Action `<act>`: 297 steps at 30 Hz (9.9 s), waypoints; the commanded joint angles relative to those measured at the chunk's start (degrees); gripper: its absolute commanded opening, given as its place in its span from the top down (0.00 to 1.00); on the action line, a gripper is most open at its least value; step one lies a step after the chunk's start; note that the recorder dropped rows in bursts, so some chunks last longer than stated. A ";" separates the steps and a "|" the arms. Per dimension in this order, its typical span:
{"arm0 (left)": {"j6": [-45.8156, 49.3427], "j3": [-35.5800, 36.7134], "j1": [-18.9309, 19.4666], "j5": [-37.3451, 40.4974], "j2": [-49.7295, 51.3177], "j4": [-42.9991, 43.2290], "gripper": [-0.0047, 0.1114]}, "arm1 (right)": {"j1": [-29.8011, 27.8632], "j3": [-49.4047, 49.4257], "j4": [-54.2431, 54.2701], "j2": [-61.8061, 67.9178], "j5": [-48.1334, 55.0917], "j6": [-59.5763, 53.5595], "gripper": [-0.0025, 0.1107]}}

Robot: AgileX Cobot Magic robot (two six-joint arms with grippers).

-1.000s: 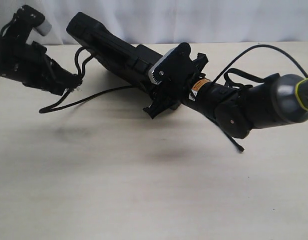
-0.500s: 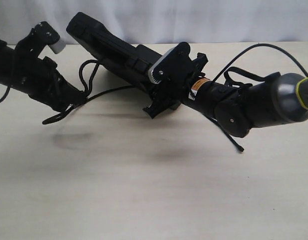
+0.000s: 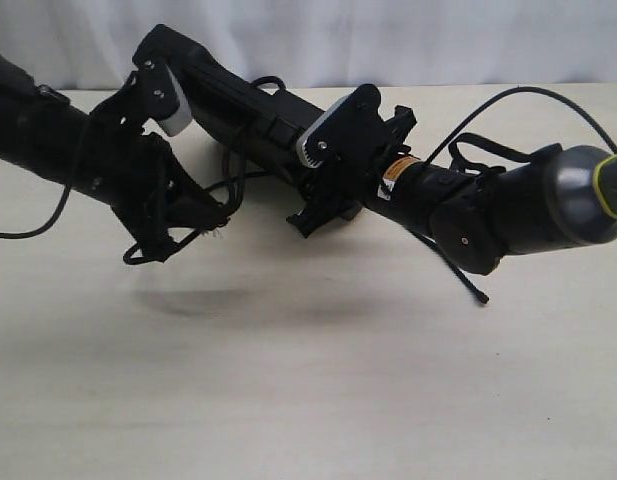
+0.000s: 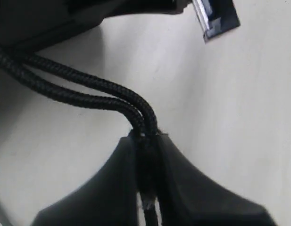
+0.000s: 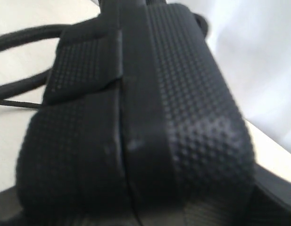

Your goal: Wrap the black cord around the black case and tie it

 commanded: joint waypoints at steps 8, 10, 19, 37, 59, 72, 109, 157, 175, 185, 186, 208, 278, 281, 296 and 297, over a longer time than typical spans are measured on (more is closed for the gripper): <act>1.34 -0.43 -2.19 -25.91 0.07 -4.05 0.96 | -0.17 1.35 2.03 1.52 12.71 4.54 0.94; 1.34 -0.43 -2.19 -27.75 0.07 -4.49 0.96 | -0.17 1.35 2.03 1.52 12.71 4.54 0.94; 5.57 -0.43 -2.19 -27.27 0.07 -7.99 0.96 | -0.17 1.35 2.03 1.52 13.19 4.54 0.78; 11.48 -0.43 -2.19 -27.37 0.07 -14.77 0.96 | -0.17 1.35 2.03 -6.75 25.08 7.11 0.15; 11.48 -0.43 -2.19 -27.85 0.07 -16.09 0.96 | 5.78 -1.83 20.86 -28.77 46.02 5.01 0.15; 11.48 -0.43 -2.19 -27.47 0.07 -16.22 0.96 | -5.49 -41.13 21.01 -5.24 73.85 -1.23 0.19; 11.48 -0.43 -2.19 -27.71 0.22 -16.70 0.96 | -5.76 -56.59 14.19 20.98 53.93 -0.16 0.31; 27.31 -0.43 -2.19 -16.38 -4.29 -26.88 0.96 | -2.89 -56.36 15.85 4.30 81.47 8.47 0.93; 27.89 -0.43 -2.19 -18.24 -4.29 -26.88 0.96 | -2.98 -56.36 5.75 3.76 101.67 24.20 0.29; 26.56 -0.43 -2.19 -18.27 -4.29 -26.78 0.96 | -2.98 -56.22 15.64 -7.62 101.67 11.72 0.29; 26.56 -0.43 -2.19 -18.27 -4.29 -26.78 0.96 | -2.98 -56.22 20.78 -7.62 101.67 5.33 0.29; 27.71 -0.43 -2.19 -20.08 -4.29 -26.29 0.96 | 13.47 -34.02 -21.12 -20.57 93.35 -8.52 0.38; 27.75 -0.43 -2.19 -20.92 -4.29 -26.36 0.96 | -12.97 -44.67 61.42 -1.41 101.67 -20.42 0.94; 28.20 -0.43 -2.19 -20.91 -4.29 -26.36 0.93 | -12.95 -44.67 65.91 1.33 101.48 -18.76 0.94; 26.56 -0.43 -2.19 -31.18 -6.25 -31.57 0.44 | -13.13 -44.67 73.13 2.48 94.46 -12.32 0.94; 26.56 -0.43 -2.19 -32.51 -6.68 -33.74 0.44 | -13.13 -44.67 73.13 2.48 94.58 -12.11 0.94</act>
